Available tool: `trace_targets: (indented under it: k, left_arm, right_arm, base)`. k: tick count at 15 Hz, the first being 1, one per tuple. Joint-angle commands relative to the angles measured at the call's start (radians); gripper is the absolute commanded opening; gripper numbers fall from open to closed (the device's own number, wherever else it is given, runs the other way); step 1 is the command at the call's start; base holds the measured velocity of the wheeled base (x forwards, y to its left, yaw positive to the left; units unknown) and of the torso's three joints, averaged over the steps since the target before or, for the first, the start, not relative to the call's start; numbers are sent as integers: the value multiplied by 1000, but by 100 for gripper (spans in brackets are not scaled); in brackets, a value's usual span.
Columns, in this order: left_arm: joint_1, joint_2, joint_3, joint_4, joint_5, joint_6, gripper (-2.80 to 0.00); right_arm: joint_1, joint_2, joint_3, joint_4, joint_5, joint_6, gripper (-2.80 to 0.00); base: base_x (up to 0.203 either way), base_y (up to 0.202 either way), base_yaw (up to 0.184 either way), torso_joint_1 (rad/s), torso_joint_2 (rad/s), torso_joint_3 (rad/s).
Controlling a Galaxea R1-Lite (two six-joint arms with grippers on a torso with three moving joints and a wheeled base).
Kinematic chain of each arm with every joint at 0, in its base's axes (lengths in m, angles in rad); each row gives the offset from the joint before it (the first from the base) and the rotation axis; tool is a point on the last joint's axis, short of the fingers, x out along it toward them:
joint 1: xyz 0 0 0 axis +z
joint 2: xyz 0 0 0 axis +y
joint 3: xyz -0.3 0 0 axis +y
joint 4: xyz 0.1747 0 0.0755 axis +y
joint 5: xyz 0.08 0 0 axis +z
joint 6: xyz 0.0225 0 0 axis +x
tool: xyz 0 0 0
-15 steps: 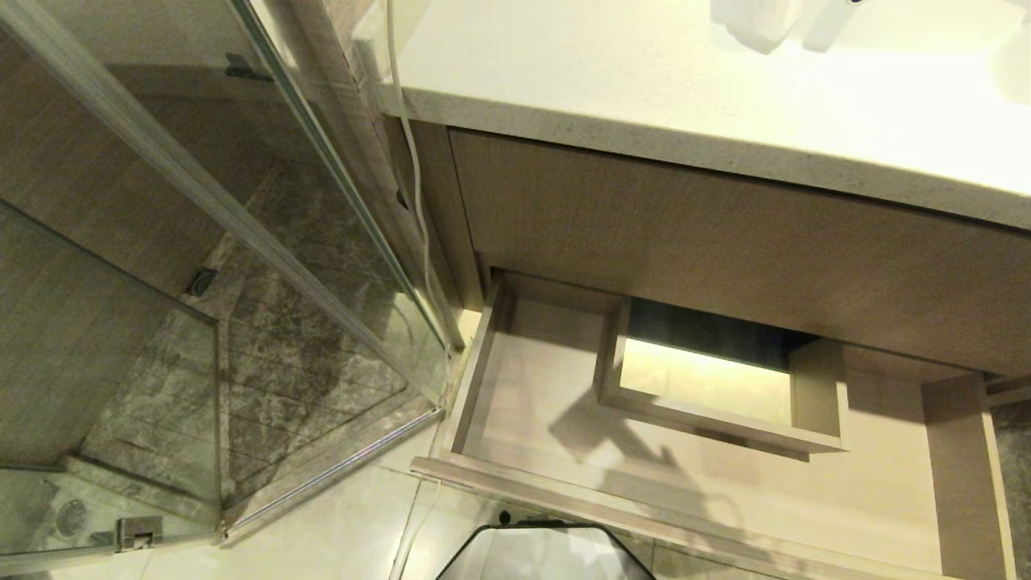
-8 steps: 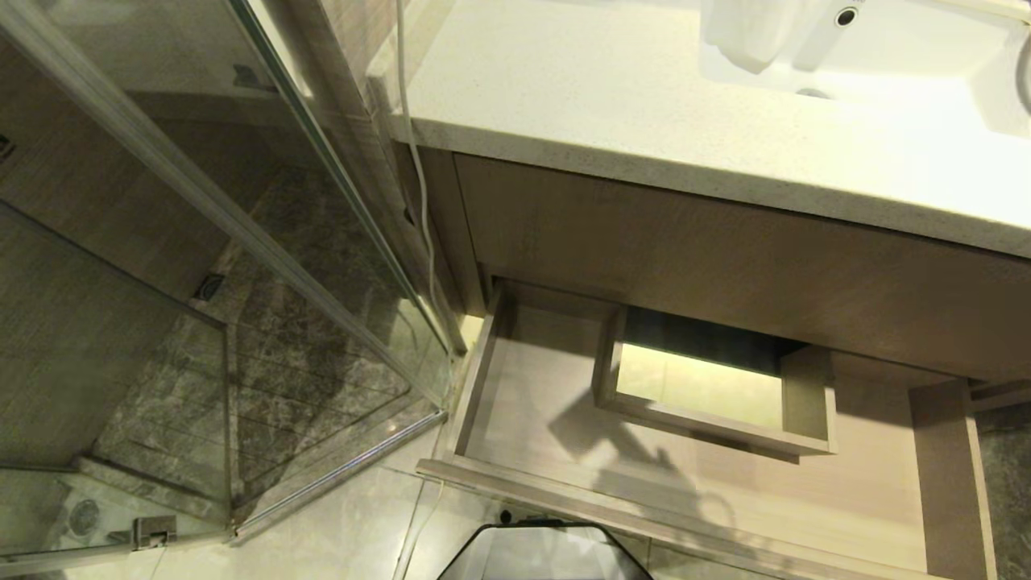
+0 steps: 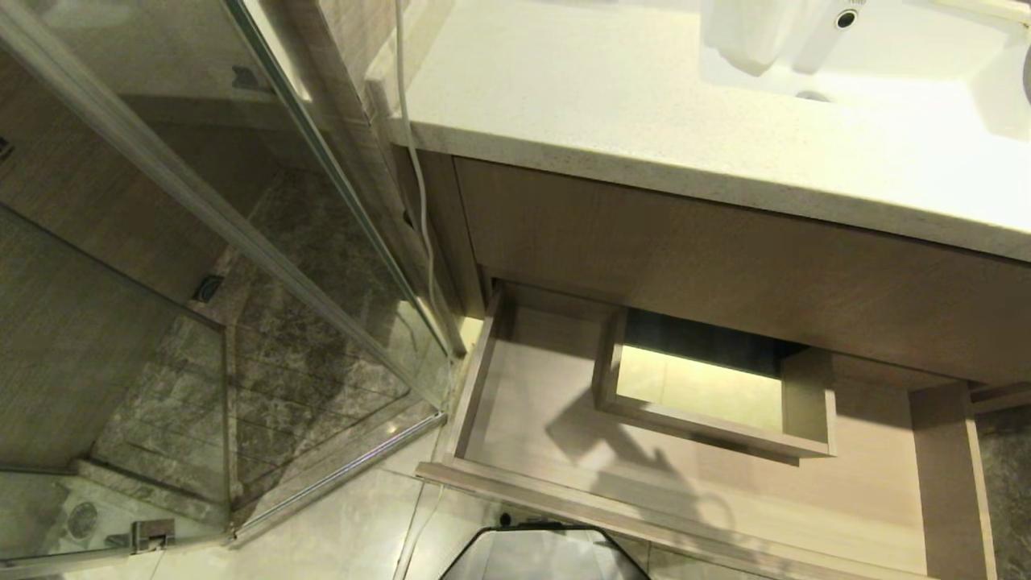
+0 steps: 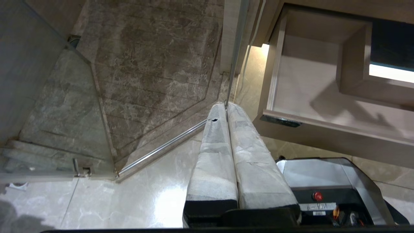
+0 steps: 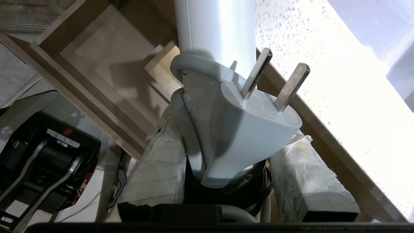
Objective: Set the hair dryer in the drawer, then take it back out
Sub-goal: Place it on the countertop
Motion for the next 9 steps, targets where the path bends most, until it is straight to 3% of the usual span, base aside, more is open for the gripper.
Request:
trace_targets:
  k: [1,9]
  left_arm:
    - [0,0,-1,1,0,0,-280]
    - [0,0,-1,0,0,0,-280]
  right_arm:
    - [2,-2,-6,-1,49,-5,-280]
    - [6,-1,5,-49,83,-5,-280]
  base:
    - [0,0,0,167,55,217]
    - [0,0,0,266,27,290]
